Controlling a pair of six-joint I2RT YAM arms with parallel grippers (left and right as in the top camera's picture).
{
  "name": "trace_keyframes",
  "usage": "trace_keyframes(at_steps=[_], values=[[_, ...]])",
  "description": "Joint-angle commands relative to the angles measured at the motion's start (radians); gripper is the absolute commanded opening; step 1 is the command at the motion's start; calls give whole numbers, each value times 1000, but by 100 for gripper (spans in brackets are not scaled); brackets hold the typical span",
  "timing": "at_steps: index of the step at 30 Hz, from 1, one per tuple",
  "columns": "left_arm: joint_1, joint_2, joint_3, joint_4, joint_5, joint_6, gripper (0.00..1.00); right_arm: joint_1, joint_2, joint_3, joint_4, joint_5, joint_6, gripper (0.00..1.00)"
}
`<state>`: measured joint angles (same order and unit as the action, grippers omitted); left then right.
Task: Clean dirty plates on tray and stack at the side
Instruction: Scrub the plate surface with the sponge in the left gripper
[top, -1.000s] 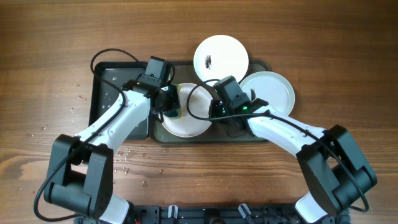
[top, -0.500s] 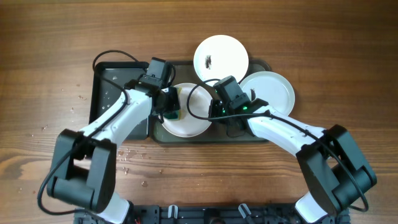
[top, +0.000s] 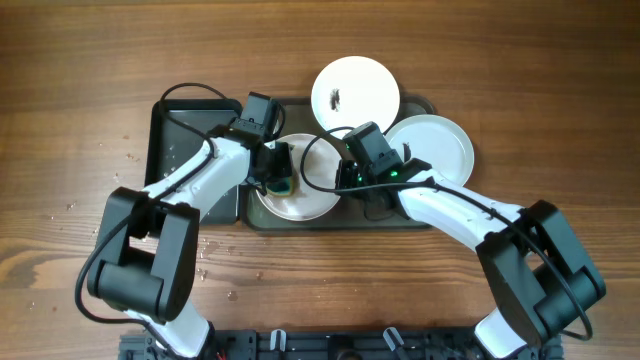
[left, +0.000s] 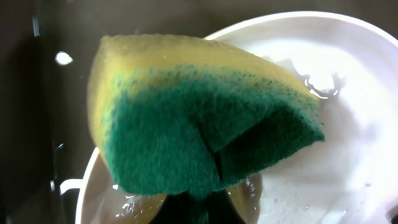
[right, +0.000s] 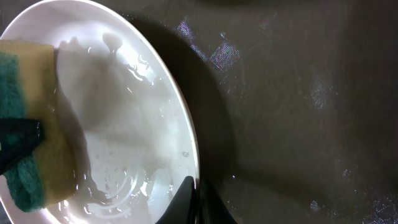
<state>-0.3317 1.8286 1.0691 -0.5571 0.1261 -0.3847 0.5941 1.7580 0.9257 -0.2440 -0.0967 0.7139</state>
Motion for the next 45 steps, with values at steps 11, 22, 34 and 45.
trace_keyframes(at_steps=[11,22,34,45], values=[[-5,72,-22,8,313,37,4,2,19,-5,31,-8,-2,4],[1,64,29,-38,493,-16,4,2,19,-5,30,-8,-7,4],[1,-80,225,-173,176,-16,4,2,19,-5,27,-8,-8,4],[0,-60,195,-219,10,44,4,2,19,-5,30,-8,-8,4]])
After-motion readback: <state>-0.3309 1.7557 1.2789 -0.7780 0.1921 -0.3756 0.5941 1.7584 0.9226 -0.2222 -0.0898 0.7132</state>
